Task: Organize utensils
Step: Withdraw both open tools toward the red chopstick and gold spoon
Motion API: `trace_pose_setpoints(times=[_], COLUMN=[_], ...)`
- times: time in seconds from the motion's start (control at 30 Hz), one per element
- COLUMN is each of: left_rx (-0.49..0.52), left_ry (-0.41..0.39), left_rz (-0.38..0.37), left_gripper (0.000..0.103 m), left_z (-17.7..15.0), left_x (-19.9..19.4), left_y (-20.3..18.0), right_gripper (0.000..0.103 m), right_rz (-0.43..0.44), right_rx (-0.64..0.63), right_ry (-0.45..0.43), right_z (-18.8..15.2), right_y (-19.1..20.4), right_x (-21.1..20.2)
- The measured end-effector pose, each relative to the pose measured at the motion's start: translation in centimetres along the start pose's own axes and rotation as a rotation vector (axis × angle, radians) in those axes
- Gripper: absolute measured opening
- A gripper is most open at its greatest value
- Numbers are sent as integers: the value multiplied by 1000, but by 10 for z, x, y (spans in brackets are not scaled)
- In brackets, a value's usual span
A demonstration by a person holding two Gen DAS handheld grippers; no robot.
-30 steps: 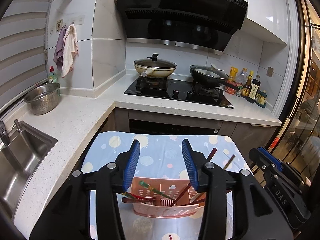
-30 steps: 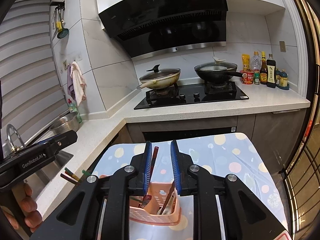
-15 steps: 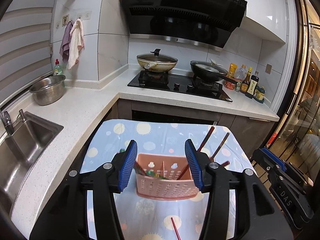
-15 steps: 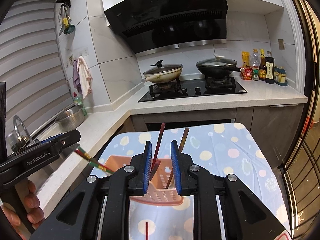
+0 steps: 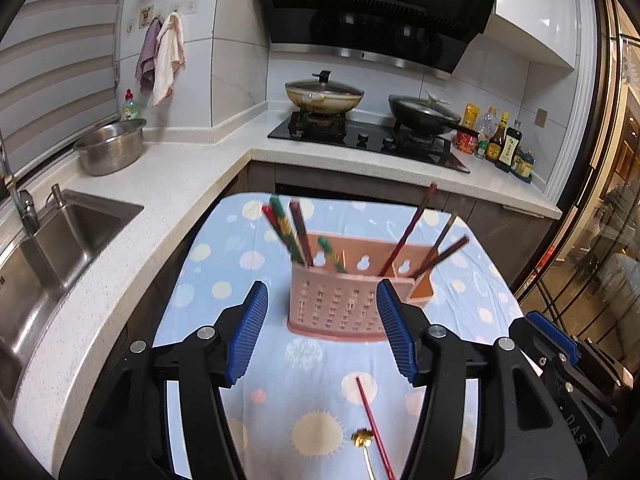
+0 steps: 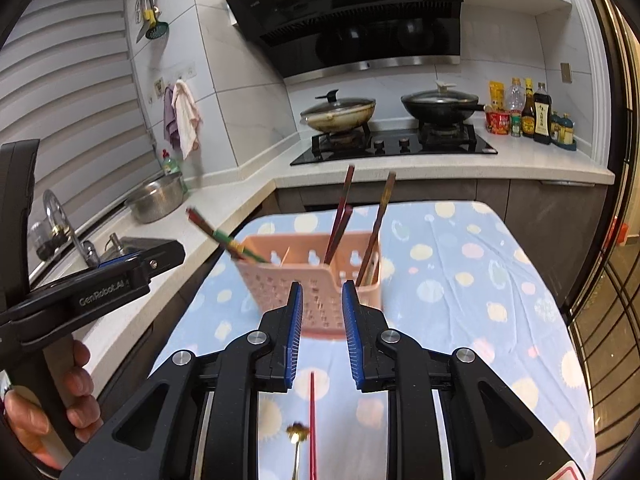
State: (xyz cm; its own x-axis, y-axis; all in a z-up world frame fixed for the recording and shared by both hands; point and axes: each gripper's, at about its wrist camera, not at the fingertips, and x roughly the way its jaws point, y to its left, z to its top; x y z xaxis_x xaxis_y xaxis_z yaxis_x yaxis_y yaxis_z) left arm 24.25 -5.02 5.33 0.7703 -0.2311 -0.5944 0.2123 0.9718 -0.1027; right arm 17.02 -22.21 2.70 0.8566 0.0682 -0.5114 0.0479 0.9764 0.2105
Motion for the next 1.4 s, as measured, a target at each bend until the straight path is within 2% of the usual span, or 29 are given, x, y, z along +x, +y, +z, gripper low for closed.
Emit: trace_pose_setpoints(times=[0.33,0.9,1.13,1.4], left_rx=[-37,-17,-18,-6], left_ry=[118,311,358,375], left_rz=[20,60,68,62], left_gripper=[54,54,54,54], left_z=[-65,-171,-194,-200], left_x=[5,16,17,17], left_y=[17,20,21,17], right_gripper=[21,21,21,19], right_rz=[-2,12,18,9], right_rx=[5,-7,-36,-51], right_ry=[137,383,414,439], right_z=[-72,-185,-200,-207], right_y=[0,2,9,10], right_x=[-8,-3,2,14])
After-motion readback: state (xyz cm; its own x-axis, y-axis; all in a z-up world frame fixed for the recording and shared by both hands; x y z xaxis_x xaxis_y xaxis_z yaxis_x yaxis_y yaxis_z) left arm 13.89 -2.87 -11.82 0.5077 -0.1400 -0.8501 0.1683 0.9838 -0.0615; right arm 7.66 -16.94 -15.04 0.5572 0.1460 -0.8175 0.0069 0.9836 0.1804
